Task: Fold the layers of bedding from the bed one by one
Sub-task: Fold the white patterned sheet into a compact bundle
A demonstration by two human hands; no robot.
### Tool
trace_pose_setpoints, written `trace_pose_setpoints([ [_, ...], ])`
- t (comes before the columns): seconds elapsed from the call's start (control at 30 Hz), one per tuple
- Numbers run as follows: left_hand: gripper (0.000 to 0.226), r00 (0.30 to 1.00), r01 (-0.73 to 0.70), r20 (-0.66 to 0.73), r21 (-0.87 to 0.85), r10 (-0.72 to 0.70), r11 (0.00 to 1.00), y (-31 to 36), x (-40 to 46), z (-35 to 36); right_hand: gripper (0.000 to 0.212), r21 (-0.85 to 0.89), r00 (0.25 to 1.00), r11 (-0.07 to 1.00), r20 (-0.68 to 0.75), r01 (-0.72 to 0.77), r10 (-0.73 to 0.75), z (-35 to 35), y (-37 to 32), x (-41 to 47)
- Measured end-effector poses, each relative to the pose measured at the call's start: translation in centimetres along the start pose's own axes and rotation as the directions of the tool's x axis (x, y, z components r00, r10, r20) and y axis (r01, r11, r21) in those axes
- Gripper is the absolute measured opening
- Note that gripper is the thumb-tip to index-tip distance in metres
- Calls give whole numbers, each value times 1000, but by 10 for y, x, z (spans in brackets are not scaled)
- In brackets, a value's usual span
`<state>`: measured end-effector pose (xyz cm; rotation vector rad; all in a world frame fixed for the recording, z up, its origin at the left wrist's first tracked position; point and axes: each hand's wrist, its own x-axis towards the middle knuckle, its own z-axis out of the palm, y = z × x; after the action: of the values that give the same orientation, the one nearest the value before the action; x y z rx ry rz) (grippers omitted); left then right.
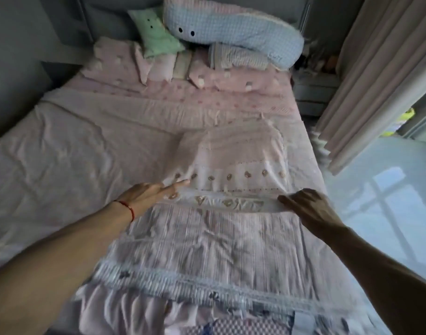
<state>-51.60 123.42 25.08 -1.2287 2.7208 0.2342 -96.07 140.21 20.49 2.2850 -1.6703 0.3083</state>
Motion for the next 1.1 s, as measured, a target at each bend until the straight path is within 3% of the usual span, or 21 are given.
trace_pose_setpoints([
  [0.03,49,996,-73,61,55,70,996,8,-13,30,42,40,1000,999,7,7,-7,17,-20,-26],
  [0.07,43,989,-21,149,56,12,998,19,-34,58,42,121,997,992,79,-20,10,38,-45,-61],
  [0.1,39,974,-85,218,77,66,993,23,-49,84,44,152,995,988,97,-29,14,52,-66,-89],
  [0.2,43,974,98,210,-42,-87,994,38,-86,123,52,236,961,955,248,-180,120,74,-102,-144],
  [0.37,27,886,322,381,-91,-266,942,61,-151,182,30,285,901,914,403,-290,160,77,-159,-220],
  [0.47,41,905,263,363,-70,-221,962,58,-182,215,32,261,871,898,443,-354,215,69,-188,-244],
  [0.6,33,961,171,239,-112,-140,979,71,-208,240,37,211,820,879,499,-428,279,68,-227,-271],
  [0.63,48,914,245,372,-189,-161,951,75,-214,250,46,202,791,867,538,-456,291,71,-236,-278],
  [0.7,91,871,288,454,-159,-189,944,72,-217,264,62,160,702,860,657,-486,275,75,-243,-282],
  [0.77,93,886,264,427,-147,-180,953,70,-225,275,74,97,562,859,791,-503,240,80,-245,-279],
  [0.83,99,823,351,539,-233,-179,907,68,-217,279,74,47,448,833,859,-552,248,84,-243,-267],
  [0.87,100,806,381,562,-254,-185,889,69,-209,277,75,51,434,813,864,-579,254,86,-241,-256],
  [1.0,90,841,393,501,-303,-206,868,69,-153,272,79,81,493,763,805,-642,329,114,-216,-204],
  [1.1,94,839,448,460,-276,-292,851,64,-106,271,73,51,471,725,791,-687,391,138,-190,-176],
])
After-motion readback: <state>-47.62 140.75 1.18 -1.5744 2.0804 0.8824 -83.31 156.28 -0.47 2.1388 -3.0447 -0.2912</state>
